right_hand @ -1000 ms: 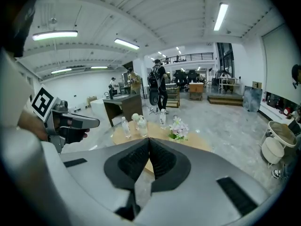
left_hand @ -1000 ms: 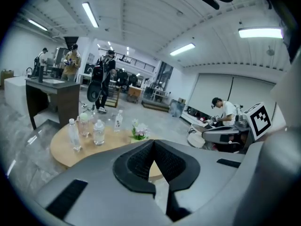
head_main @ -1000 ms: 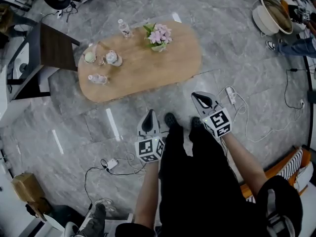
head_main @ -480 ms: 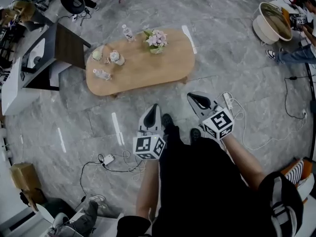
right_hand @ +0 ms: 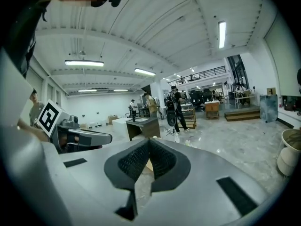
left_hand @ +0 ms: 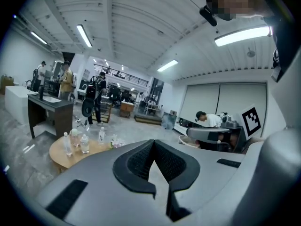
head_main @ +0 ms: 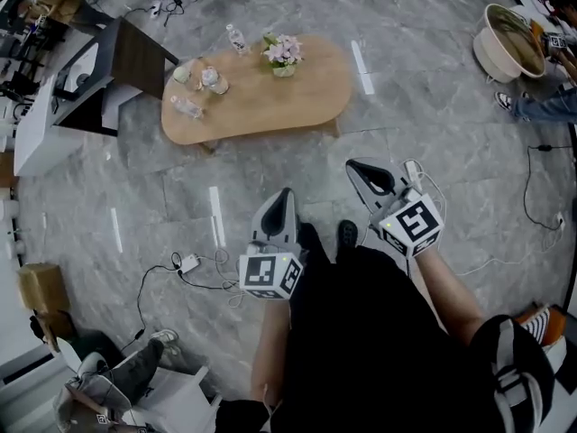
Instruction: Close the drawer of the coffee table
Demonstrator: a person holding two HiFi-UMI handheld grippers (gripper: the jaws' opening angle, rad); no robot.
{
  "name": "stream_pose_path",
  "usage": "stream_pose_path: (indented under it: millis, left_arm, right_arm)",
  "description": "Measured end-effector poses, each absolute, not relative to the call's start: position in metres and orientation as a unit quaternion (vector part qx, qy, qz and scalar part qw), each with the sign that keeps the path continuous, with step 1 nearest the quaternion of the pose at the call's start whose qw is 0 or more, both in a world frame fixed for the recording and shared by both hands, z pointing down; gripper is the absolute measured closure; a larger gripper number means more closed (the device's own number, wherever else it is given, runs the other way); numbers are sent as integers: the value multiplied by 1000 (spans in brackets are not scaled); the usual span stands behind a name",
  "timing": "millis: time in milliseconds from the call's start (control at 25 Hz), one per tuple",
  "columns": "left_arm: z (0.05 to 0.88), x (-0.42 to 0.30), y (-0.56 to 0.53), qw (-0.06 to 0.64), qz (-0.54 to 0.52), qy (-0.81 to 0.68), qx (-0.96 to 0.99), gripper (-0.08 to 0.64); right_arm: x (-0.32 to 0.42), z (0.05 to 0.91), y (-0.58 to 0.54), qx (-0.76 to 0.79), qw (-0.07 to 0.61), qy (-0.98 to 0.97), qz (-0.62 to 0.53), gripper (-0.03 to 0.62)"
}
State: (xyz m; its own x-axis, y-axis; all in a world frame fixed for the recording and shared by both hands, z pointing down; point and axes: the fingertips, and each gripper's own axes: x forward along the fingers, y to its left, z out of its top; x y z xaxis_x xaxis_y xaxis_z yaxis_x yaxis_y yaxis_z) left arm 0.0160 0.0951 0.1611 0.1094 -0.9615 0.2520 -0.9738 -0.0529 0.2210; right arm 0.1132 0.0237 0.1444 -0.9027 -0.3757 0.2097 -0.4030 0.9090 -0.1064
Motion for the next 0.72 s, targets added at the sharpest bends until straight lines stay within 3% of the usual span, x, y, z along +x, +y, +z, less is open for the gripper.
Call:
stream_pose_path:
  millis: [280,720]
  left_arm:
    - [138,27,116,144,18,-674,724,546]
    - [124,29,143,124,12,-676,726,546]
  right_arm:
    - [131,115,46,172,56,-981,71,580]
    - [134,109,77,172,62,-982,40,580]
